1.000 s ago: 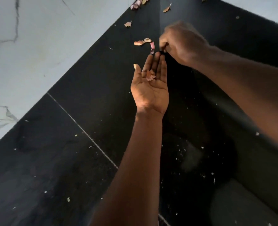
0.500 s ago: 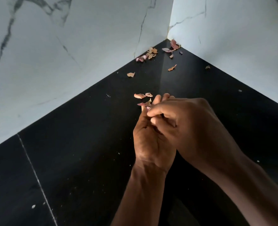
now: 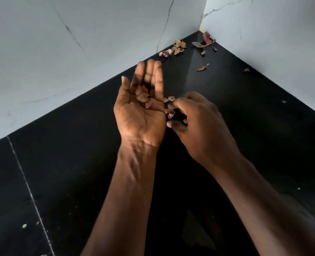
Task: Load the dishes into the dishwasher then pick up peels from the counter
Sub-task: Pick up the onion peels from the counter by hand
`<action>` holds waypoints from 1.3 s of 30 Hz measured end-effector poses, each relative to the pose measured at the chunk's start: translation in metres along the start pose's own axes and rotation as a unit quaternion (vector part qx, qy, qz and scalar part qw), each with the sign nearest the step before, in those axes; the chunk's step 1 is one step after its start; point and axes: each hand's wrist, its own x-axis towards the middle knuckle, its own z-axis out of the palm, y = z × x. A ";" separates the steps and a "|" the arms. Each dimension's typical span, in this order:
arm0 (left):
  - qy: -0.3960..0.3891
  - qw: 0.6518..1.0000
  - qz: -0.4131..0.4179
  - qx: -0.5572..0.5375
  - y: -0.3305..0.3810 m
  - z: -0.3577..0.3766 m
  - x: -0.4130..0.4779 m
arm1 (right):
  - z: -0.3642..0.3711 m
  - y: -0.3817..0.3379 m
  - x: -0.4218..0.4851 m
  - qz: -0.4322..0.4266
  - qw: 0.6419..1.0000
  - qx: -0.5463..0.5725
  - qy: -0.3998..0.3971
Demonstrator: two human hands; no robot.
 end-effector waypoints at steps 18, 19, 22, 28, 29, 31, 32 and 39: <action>0.006 0.999 -0.023 0.028 -0.015 -0.003 0.009 | -0.031 -0.011 0.008 0.019 0.991 0.020 0.131; 0.007 0.999 -0.027 0.030 -0.018 -0.002 0.008 | -0.034 -0.019 0.009 0.014 0.990 0.027 0.137; 0.008 0.998 -0.064 0.016 -0.025 0.000 0.002 | -0.029 -0.042 0.008 -0.019 0.994 0.021 0.104; 0.016 0.993 -0.079 -0.089 -0.011 0.000 0.000 | -0.035 -0.045 0.007 -0.001 0.984 0.046 0.169; 0.019 0.993 -0.059 -0.095 -0.005 0.001 0.001 | -0.037 -0.037 0.011 0.024 0.981 0.049 0.184; 0.022 0.996 -0.020 -0.088 0.008 0.003 0.002 | -0.035 -0.023 0.019 0.052 0.987 0.015 0.151; 0.020 0.997 -0.005 -0.080 0.014 0.004 0.002 | -0.030 -0.017 0.023 0.051 0.993 -0.012 0.106; 0.049 0.998 0.038 -0.030 0.030 0.002 -0.002 | 0.016 -0.017 0.023 -0.028 0.990 -0.138 -0.024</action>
